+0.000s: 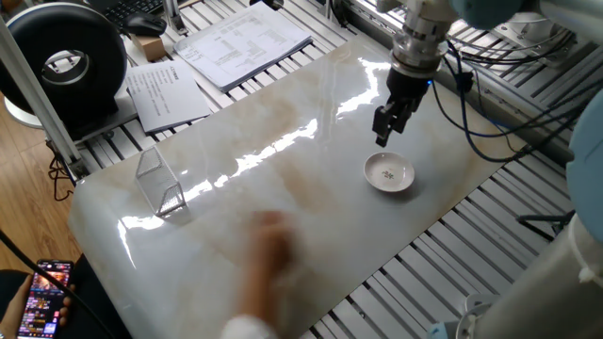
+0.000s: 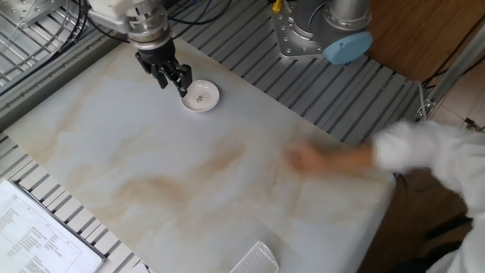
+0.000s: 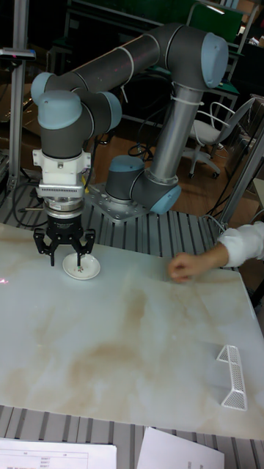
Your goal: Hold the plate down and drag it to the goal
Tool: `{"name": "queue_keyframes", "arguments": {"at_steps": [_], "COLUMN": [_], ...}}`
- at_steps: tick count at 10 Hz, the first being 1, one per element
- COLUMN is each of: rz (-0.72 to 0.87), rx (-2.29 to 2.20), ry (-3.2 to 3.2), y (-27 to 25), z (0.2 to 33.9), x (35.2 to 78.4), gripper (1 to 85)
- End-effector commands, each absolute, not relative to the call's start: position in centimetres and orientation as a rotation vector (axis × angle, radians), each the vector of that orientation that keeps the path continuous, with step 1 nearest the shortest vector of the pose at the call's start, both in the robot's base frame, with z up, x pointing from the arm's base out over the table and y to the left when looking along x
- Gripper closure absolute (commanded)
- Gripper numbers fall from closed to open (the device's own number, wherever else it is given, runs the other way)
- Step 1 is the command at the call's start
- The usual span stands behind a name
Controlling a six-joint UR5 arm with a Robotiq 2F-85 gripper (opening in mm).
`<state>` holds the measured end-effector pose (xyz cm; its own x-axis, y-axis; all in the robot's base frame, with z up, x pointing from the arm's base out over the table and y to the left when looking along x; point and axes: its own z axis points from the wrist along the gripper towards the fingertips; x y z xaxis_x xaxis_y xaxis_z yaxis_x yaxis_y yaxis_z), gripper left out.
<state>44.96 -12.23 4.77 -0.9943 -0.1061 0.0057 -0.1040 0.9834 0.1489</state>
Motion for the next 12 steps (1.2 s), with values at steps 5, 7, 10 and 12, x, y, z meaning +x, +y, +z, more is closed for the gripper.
{"name": "queue_keyframes", "arguments": {"at_steps": [5, 7, 10, 12], "rz": [-0.199, -0.241, -0.275, -0.234], "rx": [0.054, 0.005, -0.047, -0.018], "ry": [-3.133, -3.146, -3.146, -3.152], "y": [-14.0, -12.6, -9.5, -10.8], "z": [2.6, 1.5, 1.1, 0.9], "x": [42.8, 42.3, 42.6, 42.7], "gripper": [32.3, 32.3, 34.3, 69.0]}}
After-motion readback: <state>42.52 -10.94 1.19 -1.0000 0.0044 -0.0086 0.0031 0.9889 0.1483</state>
